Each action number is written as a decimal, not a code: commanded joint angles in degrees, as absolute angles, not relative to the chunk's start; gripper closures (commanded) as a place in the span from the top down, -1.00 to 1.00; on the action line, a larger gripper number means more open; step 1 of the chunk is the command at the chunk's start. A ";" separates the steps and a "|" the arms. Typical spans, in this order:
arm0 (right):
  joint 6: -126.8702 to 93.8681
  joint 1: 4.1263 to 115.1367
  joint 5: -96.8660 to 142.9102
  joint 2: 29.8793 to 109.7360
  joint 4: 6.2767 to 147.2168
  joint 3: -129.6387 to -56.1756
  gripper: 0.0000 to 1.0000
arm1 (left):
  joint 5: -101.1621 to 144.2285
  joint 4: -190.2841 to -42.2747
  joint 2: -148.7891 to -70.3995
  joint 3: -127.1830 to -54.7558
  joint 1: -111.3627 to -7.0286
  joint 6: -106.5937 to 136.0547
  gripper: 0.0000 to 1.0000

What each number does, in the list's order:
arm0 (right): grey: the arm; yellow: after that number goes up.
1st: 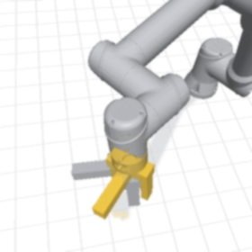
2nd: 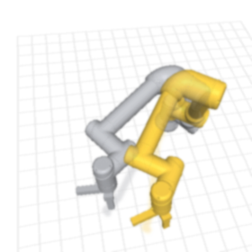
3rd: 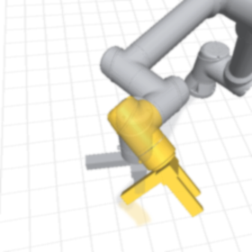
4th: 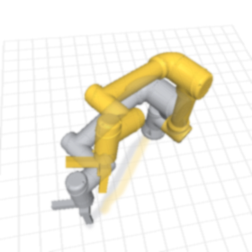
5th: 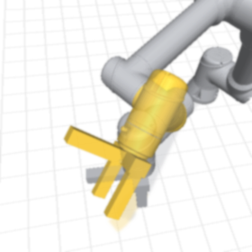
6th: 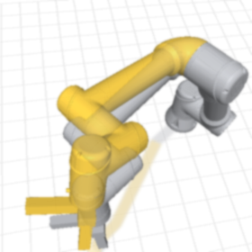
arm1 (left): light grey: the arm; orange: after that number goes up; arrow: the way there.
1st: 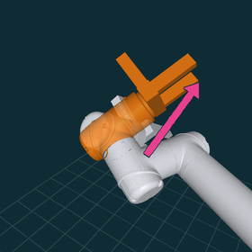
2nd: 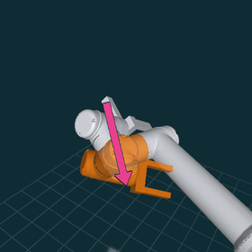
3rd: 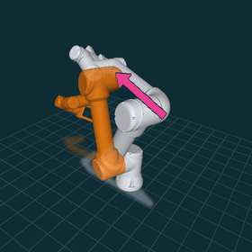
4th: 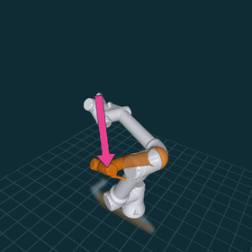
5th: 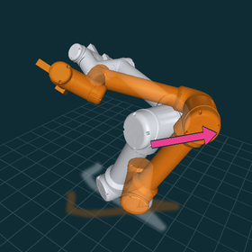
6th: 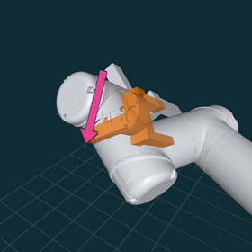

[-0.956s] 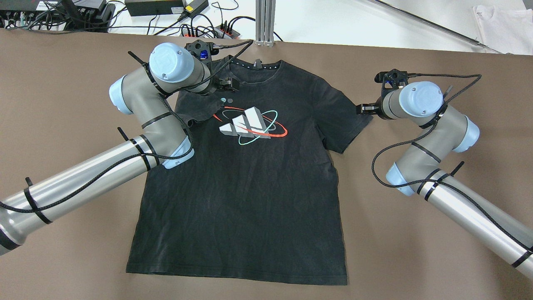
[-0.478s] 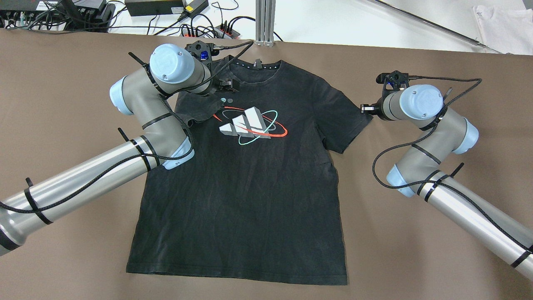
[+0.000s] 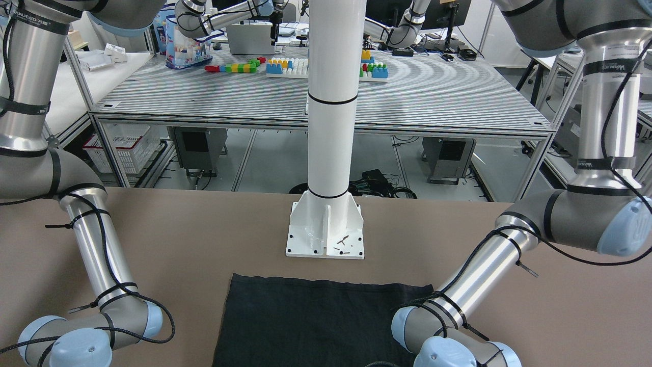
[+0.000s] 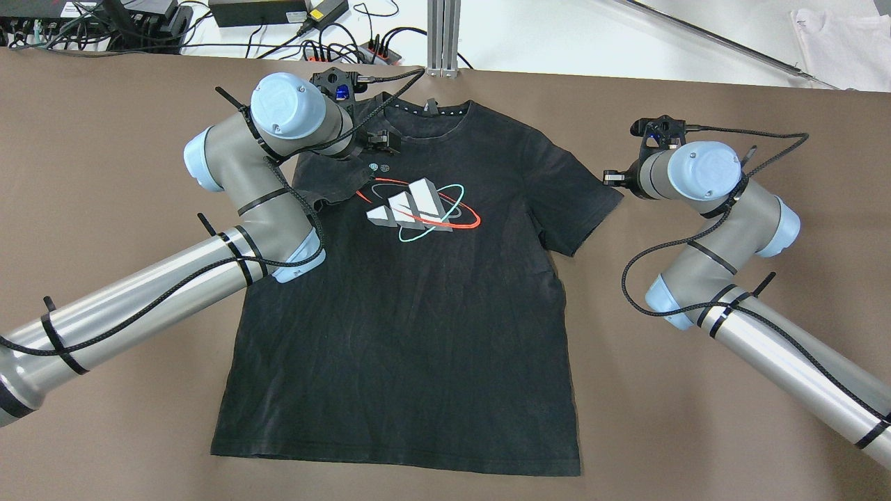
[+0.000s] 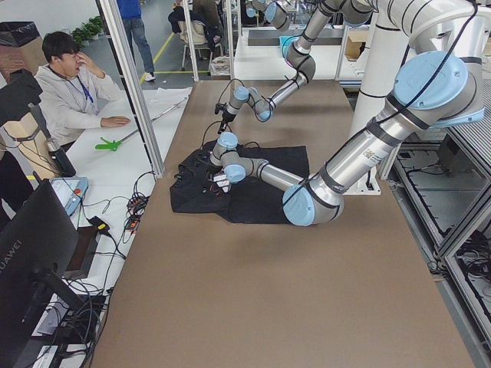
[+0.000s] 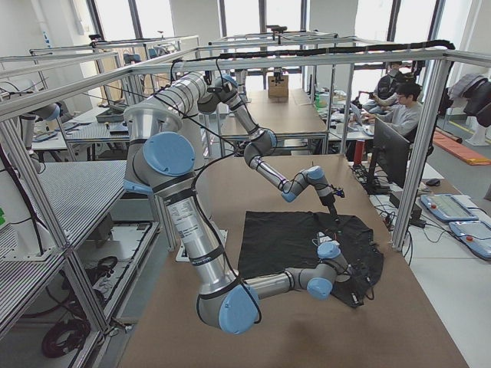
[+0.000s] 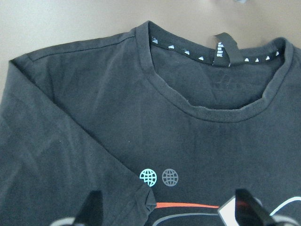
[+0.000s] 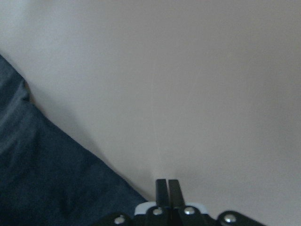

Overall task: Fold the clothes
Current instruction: 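Bring the right gripper to the other shoulder beside the sleeve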

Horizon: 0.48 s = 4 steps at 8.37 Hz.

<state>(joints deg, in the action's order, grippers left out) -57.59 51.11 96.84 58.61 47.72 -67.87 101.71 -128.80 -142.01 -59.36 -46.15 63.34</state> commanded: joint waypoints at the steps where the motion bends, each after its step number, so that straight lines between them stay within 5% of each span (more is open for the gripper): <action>1: -58.54 51.15 96.85 59.32 48.07 -69.61 -1.00 | 101.78 -128.76 -142.12 -59.33 -46.32 63.19 1.00; 2: -58.27 51.15 96.77 59.59 47.99 -69.61 0.56 | 101.78 -128.76 -142.03 -59.33 -46.32 63.11 1.00; 3: -57.92 51.07 96.68 59.85 47.81 -69.44 0.87 | 101.78 -128.76 -142.03 -59.33 -46.32 63.02 1.00; 4: -58.01 50.89 95.55 60.46 47.73 -69.17 0.80 | 101.78 -128.76 -142.03 -59.33 -46.32 62.93 1.00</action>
